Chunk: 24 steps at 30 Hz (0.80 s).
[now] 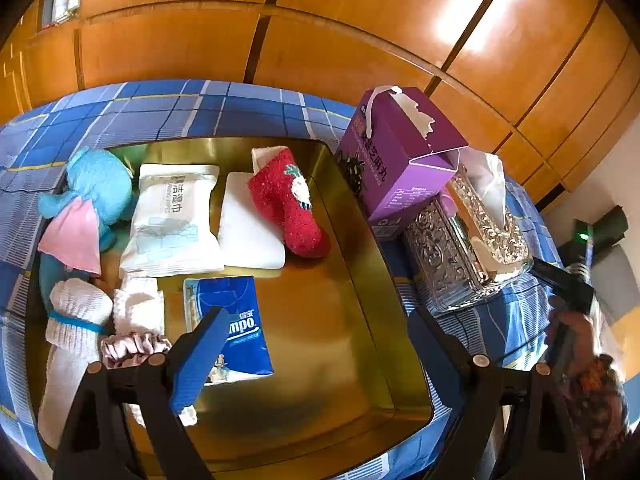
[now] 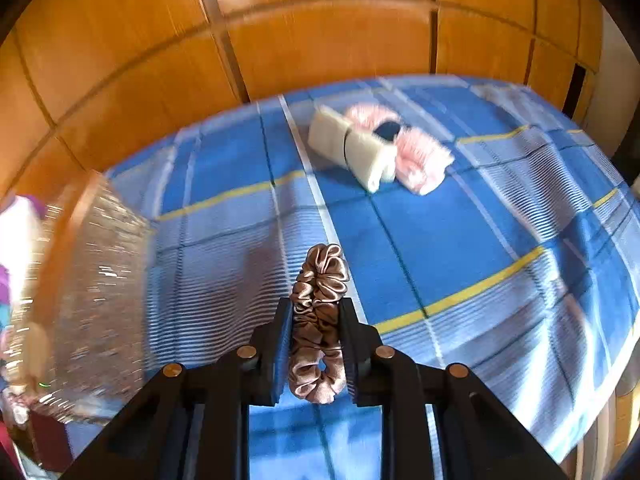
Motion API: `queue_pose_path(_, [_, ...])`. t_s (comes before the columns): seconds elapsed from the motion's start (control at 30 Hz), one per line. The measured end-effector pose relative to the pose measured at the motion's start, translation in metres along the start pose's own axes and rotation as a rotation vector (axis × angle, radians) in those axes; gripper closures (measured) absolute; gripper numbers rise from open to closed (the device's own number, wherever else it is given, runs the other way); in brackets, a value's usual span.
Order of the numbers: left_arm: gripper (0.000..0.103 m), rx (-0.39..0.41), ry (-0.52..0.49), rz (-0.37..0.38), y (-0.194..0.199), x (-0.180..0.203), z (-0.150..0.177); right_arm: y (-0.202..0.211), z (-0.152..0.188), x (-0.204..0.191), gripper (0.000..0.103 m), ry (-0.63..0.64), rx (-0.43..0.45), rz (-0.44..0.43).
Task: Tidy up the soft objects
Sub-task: 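Carry the pink scrunchie into the gold tray and open the right tool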
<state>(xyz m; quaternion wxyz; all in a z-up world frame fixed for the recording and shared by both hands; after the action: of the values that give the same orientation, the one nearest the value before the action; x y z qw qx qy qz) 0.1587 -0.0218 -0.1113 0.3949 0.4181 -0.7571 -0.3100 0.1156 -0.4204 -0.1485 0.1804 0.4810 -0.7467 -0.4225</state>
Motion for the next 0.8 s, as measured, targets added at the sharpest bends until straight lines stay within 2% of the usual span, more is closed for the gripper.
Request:
queue_pose_path(0.07, [0.012, 0.0, 0.002, -0.001, -0.001, -0.001, 0.0, 0.024, 0.0, -0.006, 0.081, -0.012, 0.04, -0.048])
queue_pose_path(0.2, [0.012, -0.003, 0.004, -0.003, -0.002, -0.001, 0.0, 0.075, -0.005, -0.038, 0.081, -0.003, 0.122, -0.206])
queue_pose_path(0.33, [0.012, 0.007, 0.01, -0.003, 0.002, -0.002, 0.0, 0.122, 0.001, -0.103, 0.081, 0.107, 0.169, -0.427])
queue_pose_path(0.4, [0.012, 0.026, 0.016, -0.007, 0.009, -0.006, -0.003, 0.131, 0.01, -0.134, 0.081, 0.176, 0.156, -0.488])
queue_pose_path(0.5, [0.012, 0.068, 0.035, -0.015, 0.022, -0.016, -0.011, 0.128, 0.03, -0.193, 0.081, 0.287, 0.094, -0.579])
queue_pose_path(0.67, [0.005, 0.146, 0.104, -0.05, 0.047, -0.043, -0.021, 0.095, 0.065, -0.262, 0.079, 0.393, -0.012, -0.607])
queue_pose_path(0.8, [0.005, 0.173, 0.158, -0.065, 0.06, -0.065, -0.023, 0.055, 0.087, -0.3, 0.078, 0.454, -0.086, -0.592])
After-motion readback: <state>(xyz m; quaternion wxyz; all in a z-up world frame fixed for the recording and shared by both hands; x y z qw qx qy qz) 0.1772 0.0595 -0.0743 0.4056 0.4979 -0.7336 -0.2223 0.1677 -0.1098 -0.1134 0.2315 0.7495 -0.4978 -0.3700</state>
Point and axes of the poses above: each gripper's, at about its wrist camera, not at the fingertips, and y roughly against the way its jaws point, x to its right, z to its underside, the point moved 4 cm from there along -y, roughly the way its jaws point
